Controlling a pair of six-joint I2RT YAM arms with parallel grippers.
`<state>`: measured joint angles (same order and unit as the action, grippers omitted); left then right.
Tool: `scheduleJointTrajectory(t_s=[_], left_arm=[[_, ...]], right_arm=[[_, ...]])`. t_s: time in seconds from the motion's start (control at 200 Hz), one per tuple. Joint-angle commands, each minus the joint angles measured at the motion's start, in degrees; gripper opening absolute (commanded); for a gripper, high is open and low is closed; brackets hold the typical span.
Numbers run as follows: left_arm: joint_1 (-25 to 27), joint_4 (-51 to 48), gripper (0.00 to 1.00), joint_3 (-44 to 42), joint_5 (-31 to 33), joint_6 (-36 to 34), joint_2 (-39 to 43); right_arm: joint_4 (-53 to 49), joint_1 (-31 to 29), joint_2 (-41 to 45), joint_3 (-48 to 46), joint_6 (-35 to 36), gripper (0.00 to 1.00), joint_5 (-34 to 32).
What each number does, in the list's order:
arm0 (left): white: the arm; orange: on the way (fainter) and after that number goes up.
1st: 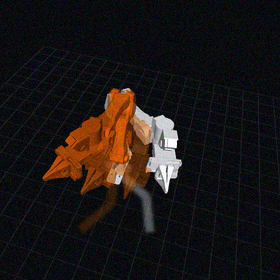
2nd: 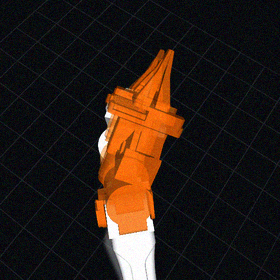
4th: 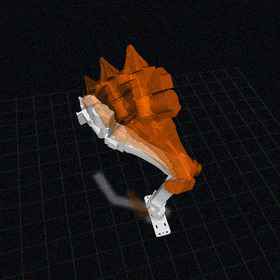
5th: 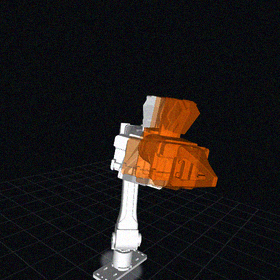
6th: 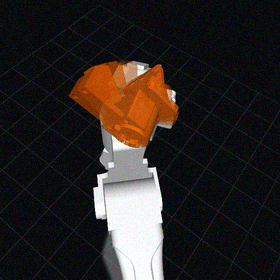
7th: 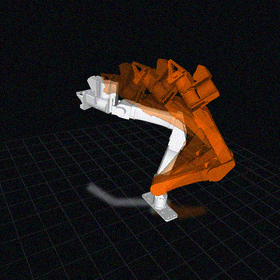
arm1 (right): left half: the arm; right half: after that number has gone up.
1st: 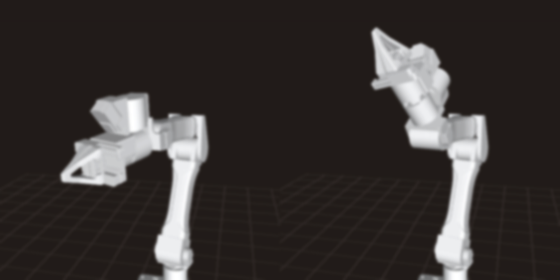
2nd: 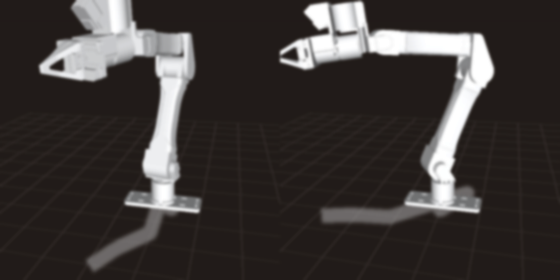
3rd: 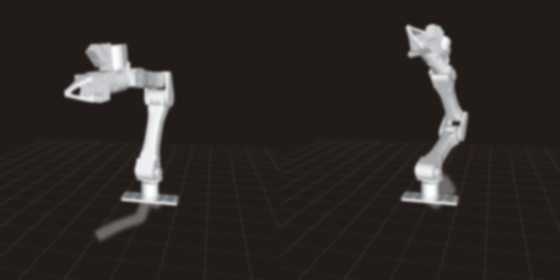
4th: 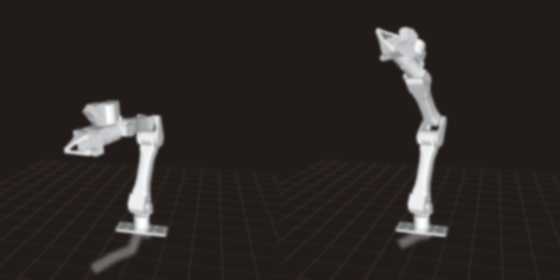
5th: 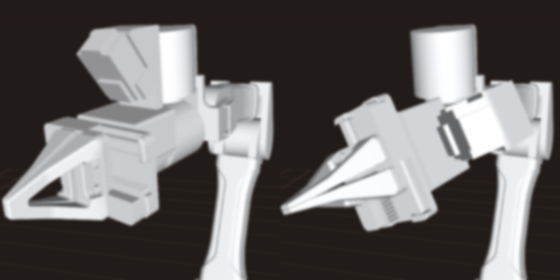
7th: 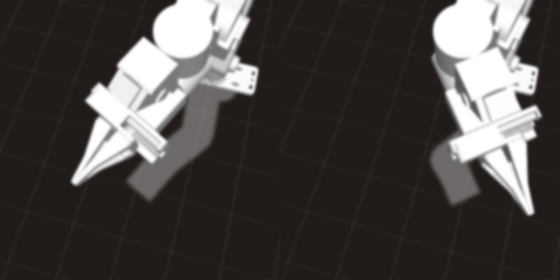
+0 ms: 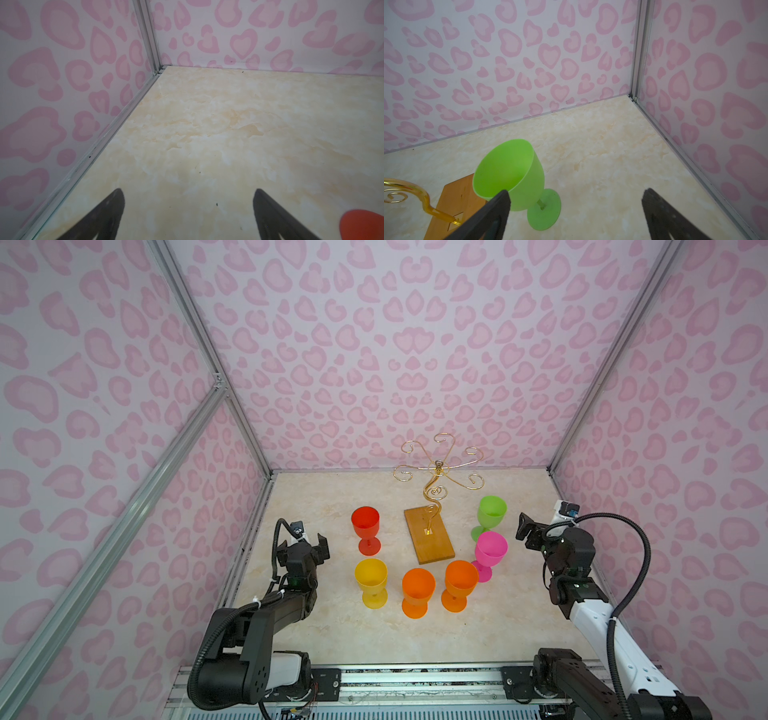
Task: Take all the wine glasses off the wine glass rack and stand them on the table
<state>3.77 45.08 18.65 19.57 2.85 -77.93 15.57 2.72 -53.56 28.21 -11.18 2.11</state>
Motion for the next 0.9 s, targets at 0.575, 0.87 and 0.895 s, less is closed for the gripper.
scheduleJointTrajectory(t_s=[0.575,0.87,0.895], left_arm=[[-3.5,12.3,0.98,-0.5,-6.7,1.8,-6.4],[-3.5,12.6,0.98,-0.6,-6.7,1.8,-6.3],[-3.5,12.5,0.98,-0.6,-6.7,1.8,-6.3]], right_arm=[[29.0,-0.3,-24.9,-5.9,6.7,0.99,-6.5],[44.7,-1.0,-34.5,-10.5,7.5,0.99,-6.3],[46.3,-1.2,-35.5,-10.7,7.5,0.99,-6.7]])
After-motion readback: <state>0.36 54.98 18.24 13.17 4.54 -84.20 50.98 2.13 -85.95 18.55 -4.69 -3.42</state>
